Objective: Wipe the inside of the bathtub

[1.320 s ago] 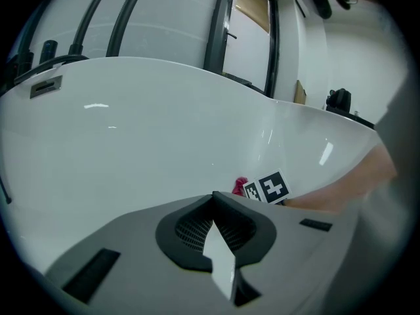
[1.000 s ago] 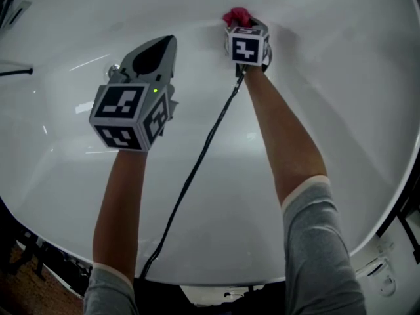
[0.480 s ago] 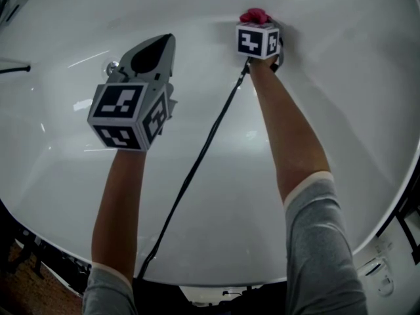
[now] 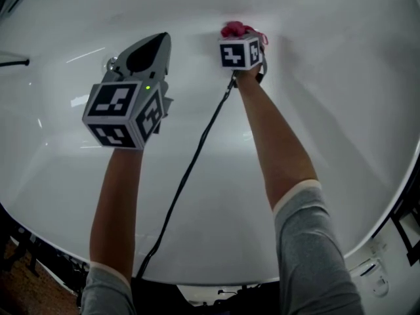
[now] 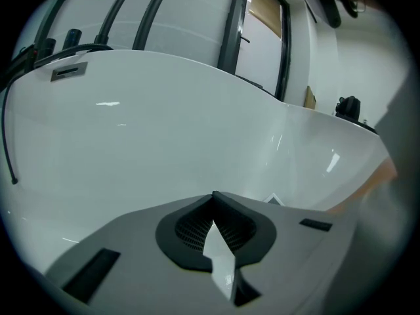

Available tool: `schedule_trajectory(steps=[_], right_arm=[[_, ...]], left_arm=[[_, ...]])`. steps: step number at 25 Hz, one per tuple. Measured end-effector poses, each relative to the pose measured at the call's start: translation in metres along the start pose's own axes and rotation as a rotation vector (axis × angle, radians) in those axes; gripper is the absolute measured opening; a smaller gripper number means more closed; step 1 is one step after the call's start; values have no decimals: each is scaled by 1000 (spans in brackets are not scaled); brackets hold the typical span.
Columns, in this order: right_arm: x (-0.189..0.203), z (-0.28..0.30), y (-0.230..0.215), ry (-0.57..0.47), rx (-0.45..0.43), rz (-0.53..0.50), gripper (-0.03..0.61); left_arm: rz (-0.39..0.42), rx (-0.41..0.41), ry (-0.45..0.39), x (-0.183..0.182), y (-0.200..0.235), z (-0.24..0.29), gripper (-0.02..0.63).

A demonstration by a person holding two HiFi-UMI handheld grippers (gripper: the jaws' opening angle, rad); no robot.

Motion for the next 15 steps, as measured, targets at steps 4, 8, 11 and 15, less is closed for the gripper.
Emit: schedule_trajectory(steps=[4,8,11,15], right_arm=[[1,0,45,-11,-106,-76,87],[3,1,21,-16,-68,-91,87],[12,-6,-35,6,68,-37,87],[25,-18,-59,24,129,-51,87]], left_arm=[[5,-5,0,0,-1,0,6],[23,-2,8,-2,-6,0,6],[15,4,2,-3,-9,2,6],[1,4,-4,-4,-11,2,6]])
Point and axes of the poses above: the fingertips, and each gripper's own axes: z forward along the fingers, y to its left, x out of its underside, the point moved 7 cm from there along -z, backward along the fingers, and after that the axes turned 6 degrees about -x, right-handed, at the moved point
